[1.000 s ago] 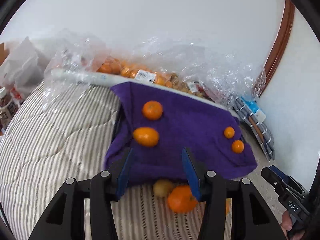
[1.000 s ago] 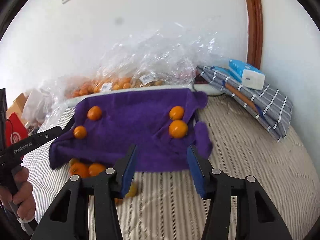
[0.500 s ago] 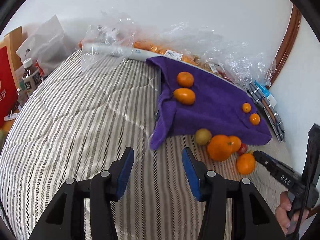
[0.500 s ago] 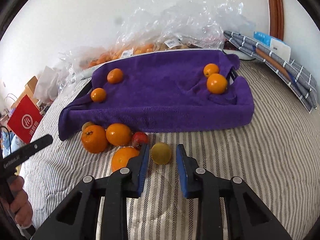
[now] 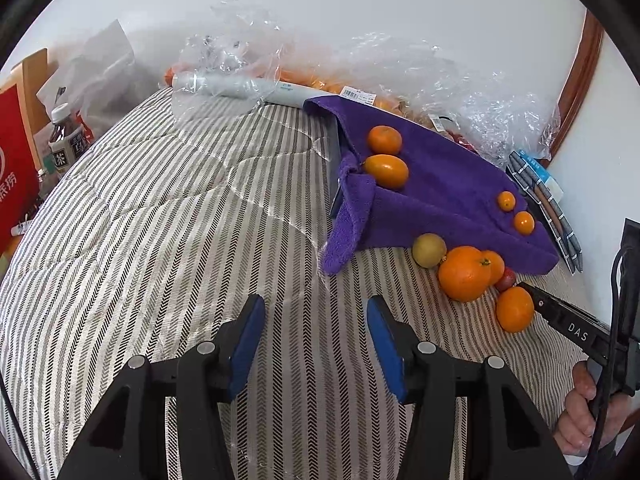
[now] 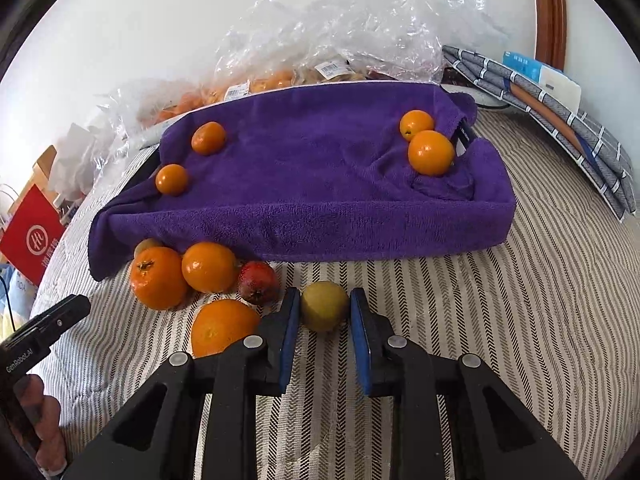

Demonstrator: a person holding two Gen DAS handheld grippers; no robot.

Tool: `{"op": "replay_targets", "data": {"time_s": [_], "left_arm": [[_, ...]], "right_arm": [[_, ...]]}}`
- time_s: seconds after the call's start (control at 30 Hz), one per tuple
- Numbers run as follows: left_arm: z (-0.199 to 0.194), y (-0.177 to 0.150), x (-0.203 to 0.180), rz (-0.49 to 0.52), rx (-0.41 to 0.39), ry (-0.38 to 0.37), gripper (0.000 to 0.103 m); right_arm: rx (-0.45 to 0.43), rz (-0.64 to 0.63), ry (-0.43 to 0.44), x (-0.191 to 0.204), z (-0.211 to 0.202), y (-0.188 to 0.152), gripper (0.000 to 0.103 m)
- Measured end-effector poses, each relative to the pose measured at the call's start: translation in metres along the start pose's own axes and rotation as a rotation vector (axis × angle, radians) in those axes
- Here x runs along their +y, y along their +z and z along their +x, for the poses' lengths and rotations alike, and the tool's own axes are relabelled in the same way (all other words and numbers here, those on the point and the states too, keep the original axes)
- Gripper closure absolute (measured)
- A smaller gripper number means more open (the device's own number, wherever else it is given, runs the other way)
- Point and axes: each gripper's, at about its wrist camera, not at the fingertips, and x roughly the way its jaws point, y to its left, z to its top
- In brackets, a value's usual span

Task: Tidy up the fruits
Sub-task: 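Grasp the yellow-green fruit with the right gripper and lift it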

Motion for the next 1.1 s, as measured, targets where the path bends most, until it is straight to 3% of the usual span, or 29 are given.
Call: {"op": "replay_targets", "data": {"time_s": [0.3, 0.63, 1.1], "left_arm": [[0.0, 0.001, 0.002, -0.014, 0.0, -0.021, 0.051], [0.002, 0.001, -0.003, 0.01, 0.007, -0.034, 0.041], [0.002, 0.001, -0.002, 0.025, 0.011, -0.047, 0.042]], "right_arm": [[-0.006, 0.022, -0.058, -0.015, -0.005, -0.002, 0.078], [-0.018, -0.037, -0.141, -0.002, -0.006, -0.007, 0.078], [-0.045, 0.019, -0.124, -0.016, -0.019, -0.014, 0.078]]}}
